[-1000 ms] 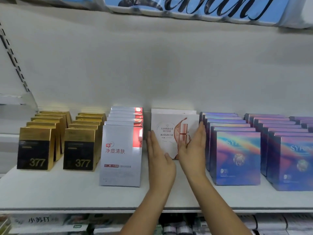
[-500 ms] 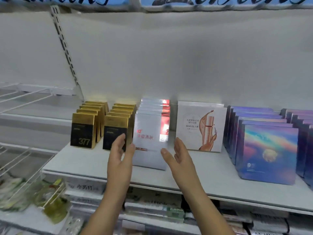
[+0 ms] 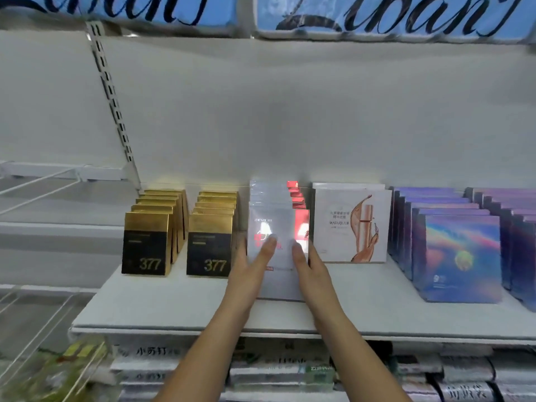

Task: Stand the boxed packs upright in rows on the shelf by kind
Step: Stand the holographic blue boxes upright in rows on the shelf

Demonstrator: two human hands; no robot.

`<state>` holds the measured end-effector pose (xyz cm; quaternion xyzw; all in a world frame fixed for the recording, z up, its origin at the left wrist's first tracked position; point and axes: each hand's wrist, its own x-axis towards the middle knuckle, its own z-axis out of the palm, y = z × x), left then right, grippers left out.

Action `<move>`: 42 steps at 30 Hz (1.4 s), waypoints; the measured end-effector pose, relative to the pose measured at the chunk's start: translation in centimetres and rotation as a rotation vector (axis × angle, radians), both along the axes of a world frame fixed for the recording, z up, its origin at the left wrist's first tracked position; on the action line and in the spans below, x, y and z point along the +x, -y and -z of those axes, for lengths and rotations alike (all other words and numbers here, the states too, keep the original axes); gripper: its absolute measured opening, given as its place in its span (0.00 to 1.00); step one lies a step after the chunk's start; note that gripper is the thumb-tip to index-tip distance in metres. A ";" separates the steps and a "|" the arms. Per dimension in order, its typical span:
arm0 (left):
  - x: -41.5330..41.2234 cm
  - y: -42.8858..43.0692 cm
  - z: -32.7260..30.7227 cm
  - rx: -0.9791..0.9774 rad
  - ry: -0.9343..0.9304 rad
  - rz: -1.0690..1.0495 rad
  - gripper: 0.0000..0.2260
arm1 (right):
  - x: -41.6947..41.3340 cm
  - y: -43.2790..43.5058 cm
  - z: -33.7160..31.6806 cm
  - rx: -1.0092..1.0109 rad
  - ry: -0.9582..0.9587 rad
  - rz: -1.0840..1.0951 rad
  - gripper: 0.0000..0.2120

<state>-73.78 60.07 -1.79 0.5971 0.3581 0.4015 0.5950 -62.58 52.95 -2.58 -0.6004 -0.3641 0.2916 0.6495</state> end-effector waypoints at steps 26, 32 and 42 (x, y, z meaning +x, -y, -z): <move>0.8 -2.2 0.7 -0.032 0.035 0.048 0.30 | 0.7 -2.1 -0.4 -0.084 -0.017 0.096 0.14; -0.5 -0.3 -0.4 0.183 -0.022 -0.086 0.32 | -0.7 -1.1 -1.8 0.010 0.255 0.233 0.29; -10.1 -2.9 -2.3 0.282 0.088 -0.286 0.16 | -10.0 -2.7 -4.9 0.211 0.159 -0.057 0.21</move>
